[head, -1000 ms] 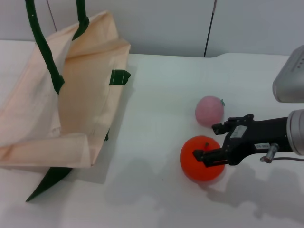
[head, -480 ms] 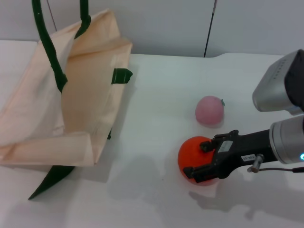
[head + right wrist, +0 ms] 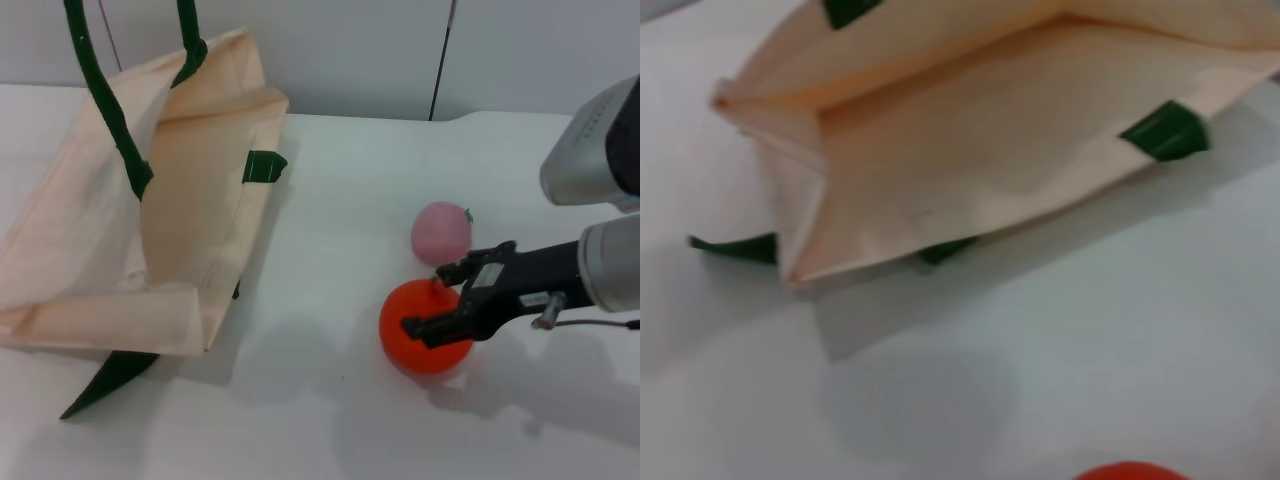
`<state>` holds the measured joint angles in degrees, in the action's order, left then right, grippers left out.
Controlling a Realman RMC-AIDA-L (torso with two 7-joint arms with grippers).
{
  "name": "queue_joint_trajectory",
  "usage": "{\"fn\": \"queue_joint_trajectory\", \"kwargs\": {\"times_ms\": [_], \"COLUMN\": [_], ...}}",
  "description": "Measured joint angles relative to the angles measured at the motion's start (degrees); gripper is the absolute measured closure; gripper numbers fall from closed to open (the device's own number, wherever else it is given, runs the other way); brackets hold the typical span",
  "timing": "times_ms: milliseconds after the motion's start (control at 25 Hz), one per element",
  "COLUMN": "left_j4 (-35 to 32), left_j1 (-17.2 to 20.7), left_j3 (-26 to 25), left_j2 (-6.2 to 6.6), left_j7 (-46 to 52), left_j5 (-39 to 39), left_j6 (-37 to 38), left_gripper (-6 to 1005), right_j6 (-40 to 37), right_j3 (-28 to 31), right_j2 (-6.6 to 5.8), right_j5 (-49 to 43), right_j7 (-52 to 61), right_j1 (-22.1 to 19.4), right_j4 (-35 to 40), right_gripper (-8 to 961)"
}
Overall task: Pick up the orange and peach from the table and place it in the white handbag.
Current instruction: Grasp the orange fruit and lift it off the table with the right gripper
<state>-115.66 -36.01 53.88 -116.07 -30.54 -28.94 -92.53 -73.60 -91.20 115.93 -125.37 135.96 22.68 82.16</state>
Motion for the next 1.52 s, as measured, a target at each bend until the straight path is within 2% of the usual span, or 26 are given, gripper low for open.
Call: {"fn": "queue_joint_trajectory", "kwargs": {"times_ms": [480,840,1320,1520], "left_j4": [0.0,0.0,0.0,0.0], "left_j1": [-0.3,-0.6,-0.9,-1.0], "left_j3": [0.2,0.6,0.6,0.6], "left_j2": [-0.03,0.03,0.06,0.06], "left_j7": [0.0,0.0,0.0,0.0], "left_j5": [0.2,0.2,0.2,0.2], "left_j6": [-0.3,-0.3,-0.3,-0.3], "left_gripper": [890,890,890,890], "right_j6": [-2.3,-1.3,2.0,2.9], "right_j3": [0.4,-0.8,-0.9,-0.9], "right_j2": [0.03,0.12,0.01,0.0], "right_j5": [-5.7,1.1,1.2,1.1], "right_j7": [2.9,-0.1,-0.7,-1.6], "right_j1": [0.9,2.3,3.5,5.1], "right_j4": [0.7,-3.0,-6.9,-11.4], "right_gripper": [74,74,73,72]}}
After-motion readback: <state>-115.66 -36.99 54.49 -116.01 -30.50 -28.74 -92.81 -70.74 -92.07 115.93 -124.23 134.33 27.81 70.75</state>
